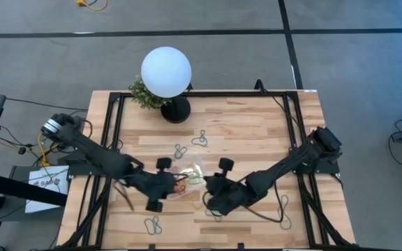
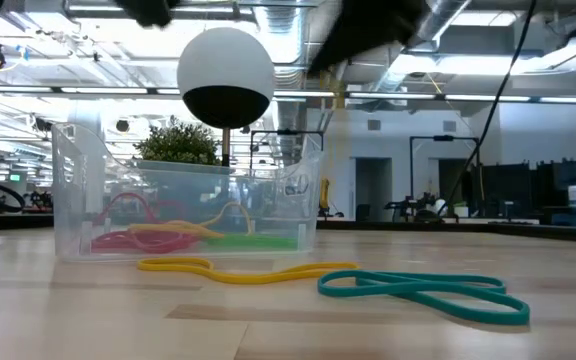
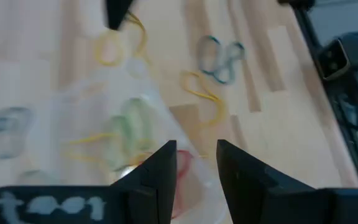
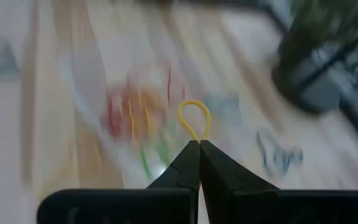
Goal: Pick and place items into bin
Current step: Put the yellow rubber band into the transparent bin
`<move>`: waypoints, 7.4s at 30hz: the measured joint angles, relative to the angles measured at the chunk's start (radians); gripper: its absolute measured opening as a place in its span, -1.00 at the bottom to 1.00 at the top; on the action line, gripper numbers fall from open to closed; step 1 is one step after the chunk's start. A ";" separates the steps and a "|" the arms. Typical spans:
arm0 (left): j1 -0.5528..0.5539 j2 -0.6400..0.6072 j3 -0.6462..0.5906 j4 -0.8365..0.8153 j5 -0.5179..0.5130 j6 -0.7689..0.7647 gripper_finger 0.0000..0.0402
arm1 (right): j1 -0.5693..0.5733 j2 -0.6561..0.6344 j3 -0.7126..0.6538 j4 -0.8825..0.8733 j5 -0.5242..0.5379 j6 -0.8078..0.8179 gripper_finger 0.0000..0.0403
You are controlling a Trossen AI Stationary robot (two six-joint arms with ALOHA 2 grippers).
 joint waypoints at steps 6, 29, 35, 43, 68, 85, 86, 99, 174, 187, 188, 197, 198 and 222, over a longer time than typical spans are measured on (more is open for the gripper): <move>-0.080 -0.139 0.012 -0.118 -0.283 -0.033 -0.48 | -0.065 0.005 0.099 0.163 -0.020 -0.154 -1.00; -0.102 -0.103 0.011 -0.188 -0.416 -0.147 -0.48 | -0.229 0.309 0.103 0.368 -0.304 -0.084 -0.99; -0.102 -0.102 0.011 -0.188 -0.418 -0.153 -0.48 | -0.253 0.337 0.131 0.372 -0.379 -0.076 -0.93; -0.102 -0.102 0.010 -0.187 -0.426 -0.153 -0.48 | -0.271 0.325 0.132 0.381 -0.403 -0.168 -0.77; -0.114 -0.054 0.010 0.034 -0.272 -0.182 -0.48 | -0.111 -0.065 0.264 -0.264 -0.507 0.041 -0.59; -0.009 0.380 0.010 0.532 0.076 -0.067 -0.48 | 0.220 -0.198 0.264 -0.659 -0.053 0.481 -0.59; -0.003 0.396 0.012 0.530 0.119 -0.049 -0.48 | 0.237 -0.198 0.264 -0.668 -0.011 0.526 -0.59; 0.016 0.556 0.182 0.308 0.143 0.052 -0.48 | 0.321 -0.258 0.263 -0.583 -0.033 0.494 -0.59; 0.096 0.593 0.923 -0.932 0.018 0.250 -1.00 | 0.014 -0.664 -0.618 0.447 -0.640 0.159 -0.59; 0.182 0.479 0.381 -0.401 0.179 0.335 -1.00 | 0.010 -0.664 -0.618 0.420 -0.638 0.159 -0.59; 0.185 0.473 0.349 -0.353 0.179 0.334 -1.00 | 0.006 -0.664 -0.618 0.421 -0.638 0.159 -0.59; 0.202 0.469 0.217 -0.176 0.174 0.255 -1.00 | -0.024 -0.664 -0.618 0.422 -0.637 0.159 -0.59; 0.202 0.469 0.209 -0.178 0.173 0.238 -1.00 | -0.026 -0.664 -0.618 0.422 -0.637 0.159 -0.59; 0.203 0.469 0.137 -0.170 0.170 0.046 -1.00 | -0.028 -0.664 -0.618 0.422 -0.636 0.159 -0.59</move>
